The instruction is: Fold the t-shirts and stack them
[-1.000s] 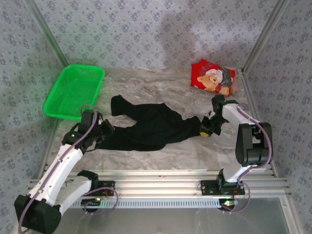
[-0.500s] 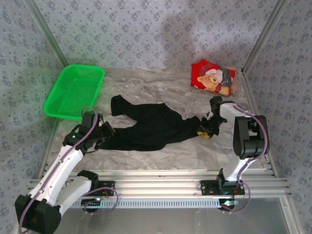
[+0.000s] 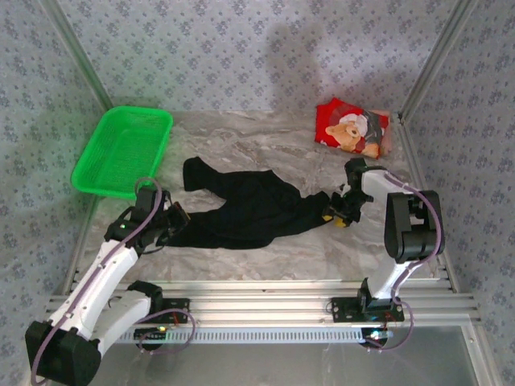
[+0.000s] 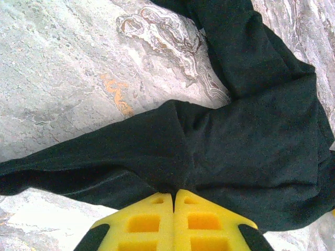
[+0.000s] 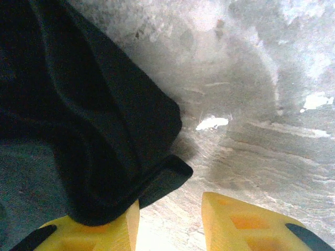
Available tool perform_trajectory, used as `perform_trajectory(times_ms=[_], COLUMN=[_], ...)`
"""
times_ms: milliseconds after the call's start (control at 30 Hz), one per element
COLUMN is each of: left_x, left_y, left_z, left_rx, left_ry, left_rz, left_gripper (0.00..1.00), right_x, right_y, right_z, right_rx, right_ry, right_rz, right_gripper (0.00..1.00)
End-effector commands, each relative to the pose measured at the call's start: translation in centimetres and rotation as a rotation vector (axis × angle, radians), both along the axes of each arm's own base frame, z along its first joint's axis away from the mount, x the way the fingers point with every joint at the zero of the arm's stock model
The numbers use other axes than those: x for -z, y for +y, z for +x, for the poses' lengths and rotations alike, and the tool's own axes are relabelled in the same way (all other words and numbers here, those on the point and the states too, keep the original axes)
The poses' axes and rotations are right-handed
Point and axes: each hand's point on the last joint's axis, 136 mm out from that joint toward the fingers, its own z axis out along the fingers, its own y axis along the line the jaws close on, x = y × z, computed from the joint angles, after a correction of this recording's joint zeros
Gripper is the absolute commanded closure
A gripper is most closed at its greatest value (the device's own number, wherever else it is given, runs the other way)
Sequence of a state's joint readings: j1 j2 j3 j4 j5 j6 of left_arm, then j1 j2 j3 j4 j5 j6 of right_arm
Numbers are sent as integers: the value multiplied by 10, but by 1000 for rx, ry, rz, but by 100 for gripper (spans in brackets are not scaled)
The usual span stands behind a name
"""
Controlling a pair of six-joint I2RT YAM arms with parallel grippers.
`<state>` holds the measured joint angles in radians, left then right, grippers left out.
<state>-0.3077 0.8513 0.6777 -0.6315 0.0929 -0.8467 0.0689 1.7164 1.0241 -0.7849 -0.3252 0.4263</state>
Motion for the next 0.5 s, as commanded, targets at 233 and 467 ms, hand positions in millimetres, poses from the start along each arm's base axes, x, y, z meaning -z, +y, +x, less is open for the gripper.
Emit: perform_trajectory(times_ms=[233,467], left_x=[2,6], left_y=[0,1], left_z=[-4,-6], left_rx=[6,5], left_ry=[0,8], left_rz=[-10,-7], left_gripper=[100,100], right_x=[14,20], right_y=[2,-5], right_z=[20,32], right_rx=[0,21], right_ry=[21,18], right_rz=[-39,-87], right_gripper=[63,90])
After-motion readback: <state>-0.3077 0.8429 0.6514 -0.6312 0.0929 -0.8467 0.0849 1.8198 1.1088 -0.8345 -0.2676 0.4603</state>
